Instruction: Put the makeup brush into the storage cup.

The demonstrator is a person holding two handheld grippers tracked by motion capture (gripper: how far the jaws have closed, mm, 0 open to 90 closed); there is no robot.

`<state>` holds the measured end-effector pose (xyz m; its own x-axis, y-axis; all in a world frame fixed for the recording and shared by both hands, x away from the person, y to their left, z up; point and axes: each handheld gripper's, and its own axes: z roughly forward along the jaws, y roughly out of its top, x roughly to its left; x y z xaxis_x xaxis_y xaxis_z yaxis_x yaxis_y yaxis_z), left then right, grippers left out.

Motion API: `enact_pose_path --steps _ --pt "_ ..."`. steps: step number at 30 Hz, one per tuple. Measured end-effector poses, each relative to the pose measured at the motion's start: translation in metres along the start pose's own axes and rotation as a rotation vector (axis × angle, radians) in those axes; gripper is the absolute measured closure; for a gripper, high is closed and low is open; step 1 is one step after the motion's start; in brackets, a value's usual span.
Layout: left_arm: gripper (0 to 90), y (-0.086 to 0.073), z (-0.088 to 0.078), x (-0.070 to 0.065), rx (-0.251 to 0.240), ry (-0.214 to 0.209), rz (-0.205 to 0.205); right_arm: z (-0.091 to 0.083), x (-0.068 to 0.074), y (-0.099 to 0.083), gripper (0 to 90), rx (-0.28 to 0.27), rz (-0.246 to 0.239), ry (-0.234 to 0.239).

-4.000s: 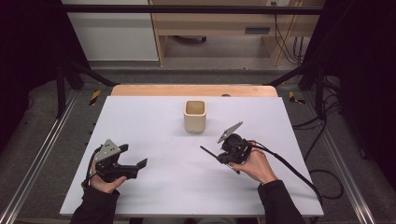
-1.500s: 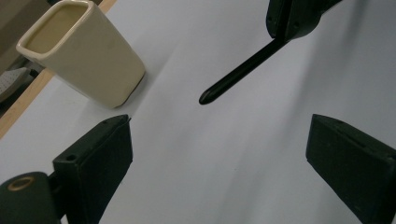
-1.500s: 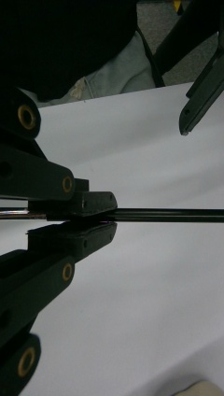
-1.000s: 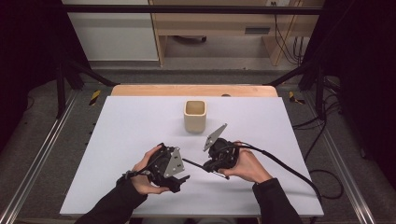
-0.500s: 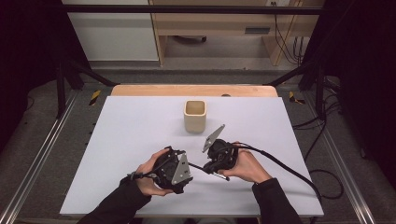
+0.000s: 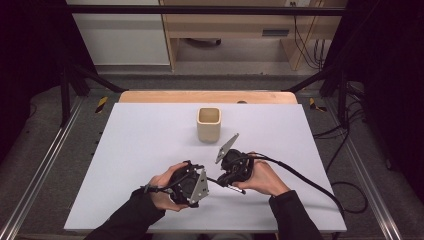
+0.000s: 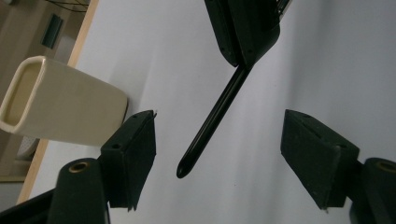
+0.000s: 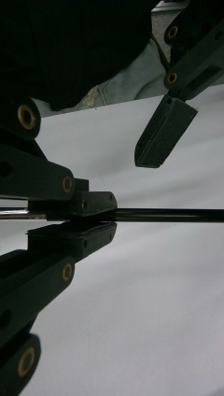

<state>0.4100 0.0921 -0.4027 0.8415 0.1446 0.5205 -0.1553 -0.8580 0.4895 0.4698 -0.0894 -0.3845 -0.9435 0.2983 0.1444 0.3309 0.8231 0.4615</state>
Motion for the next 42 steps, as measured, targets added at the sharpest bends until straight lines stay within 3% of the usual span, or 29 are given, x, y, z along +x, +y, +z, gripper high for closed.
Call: enact_pose_path --steps 11,16,32,42 --pt "35.8 0.002 0.002 -0.003 0.000 0.000 0.049 0.002 0.002 0.001 84.3 0.004 -0.004 0.007" --pt "41.5 0.003 0.007 -0.005 0.004 0.009 0.097 0.003 0.002 0.002 84.3 0.010 -0.007 0.012" --pt "56.4 0.005 0.015 -0.012 0.026 0.010 0.187 0.006 0.003 0.002 84.3 0.034 -0.003 0.027" --pt "66.1 0.004 0.019 -0.015 0.039 0.007 0.226 0.008 0.004 0.002 84.3 0.035 -0.009 0.033"
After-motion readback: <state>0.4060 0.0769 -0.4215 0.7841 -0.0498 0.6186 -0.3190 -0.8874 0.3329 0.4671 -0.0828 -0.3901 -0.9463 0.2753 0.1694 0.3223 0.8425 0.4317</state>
